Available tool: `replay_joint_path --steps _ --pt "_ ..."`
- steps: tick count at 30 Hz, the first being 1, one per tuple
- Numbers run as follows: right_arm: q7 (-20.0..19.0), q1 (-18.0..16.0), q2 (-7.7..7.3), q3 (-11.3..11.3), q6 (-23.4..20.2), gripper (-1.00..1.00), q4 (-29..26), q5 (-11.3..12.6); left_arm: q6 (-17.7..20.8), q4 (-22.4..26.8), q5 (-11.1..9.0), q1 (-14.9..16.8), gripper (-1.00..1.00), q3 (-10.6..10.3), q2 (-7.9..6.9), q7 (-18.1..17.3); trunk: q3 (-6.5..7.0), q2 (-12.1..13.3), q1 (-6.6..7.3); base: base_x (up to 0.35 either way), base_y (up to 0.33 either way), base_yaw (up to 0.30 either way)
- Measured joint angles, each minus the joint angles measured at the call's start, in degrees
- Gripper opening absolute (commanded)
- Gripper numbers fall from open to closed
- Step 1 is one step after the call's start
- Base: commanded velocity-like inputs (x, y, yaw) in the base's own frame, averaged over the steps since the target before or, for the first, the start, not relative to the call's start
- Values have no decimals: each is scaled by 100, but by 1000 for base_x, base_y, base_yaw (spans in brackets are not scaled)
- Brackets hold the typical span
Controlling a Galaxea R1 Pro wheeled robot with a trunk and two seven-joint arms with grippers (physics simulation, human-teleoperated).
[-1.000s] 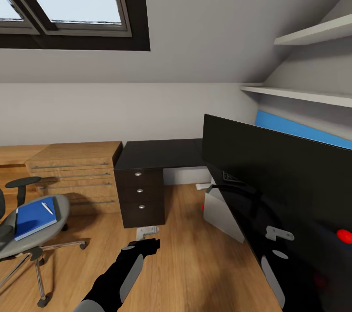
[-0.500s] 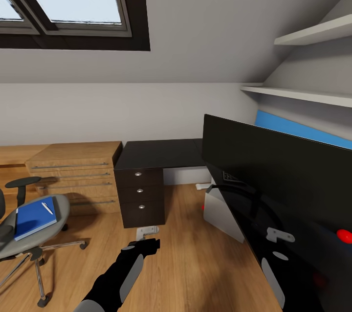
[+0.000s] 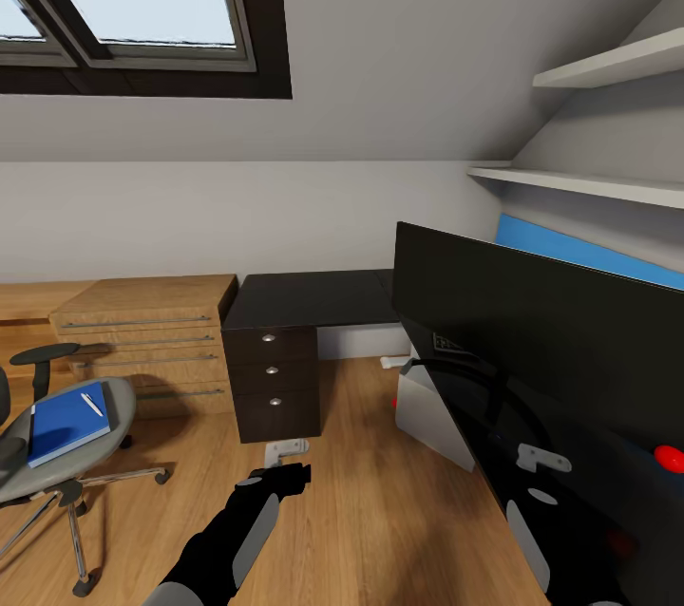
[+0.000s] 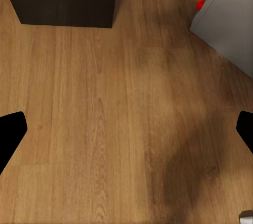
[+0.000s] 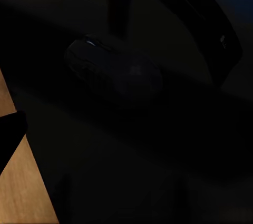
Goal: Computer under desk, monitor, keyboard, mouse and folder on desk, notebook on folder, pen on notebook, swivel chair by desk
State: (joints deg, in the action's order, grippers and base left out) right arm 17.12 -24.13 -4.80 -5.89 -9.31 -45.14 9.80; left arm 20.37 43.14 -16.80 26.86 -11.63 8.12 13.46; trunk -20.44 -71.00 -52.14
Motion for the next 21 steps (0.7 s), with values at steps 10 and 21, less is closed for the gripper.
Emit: replay_joint_path --steps 10,21 --pt "-14 -65 -17 0 57 100 217 29 0 0 0 0 100 0 0 -2 0 0 0 0 0 0" --pt "-13 -268 -19 0 170 100 594 43 0 0 0 0 100 0 0 -2 0 0 0 0 0 0"
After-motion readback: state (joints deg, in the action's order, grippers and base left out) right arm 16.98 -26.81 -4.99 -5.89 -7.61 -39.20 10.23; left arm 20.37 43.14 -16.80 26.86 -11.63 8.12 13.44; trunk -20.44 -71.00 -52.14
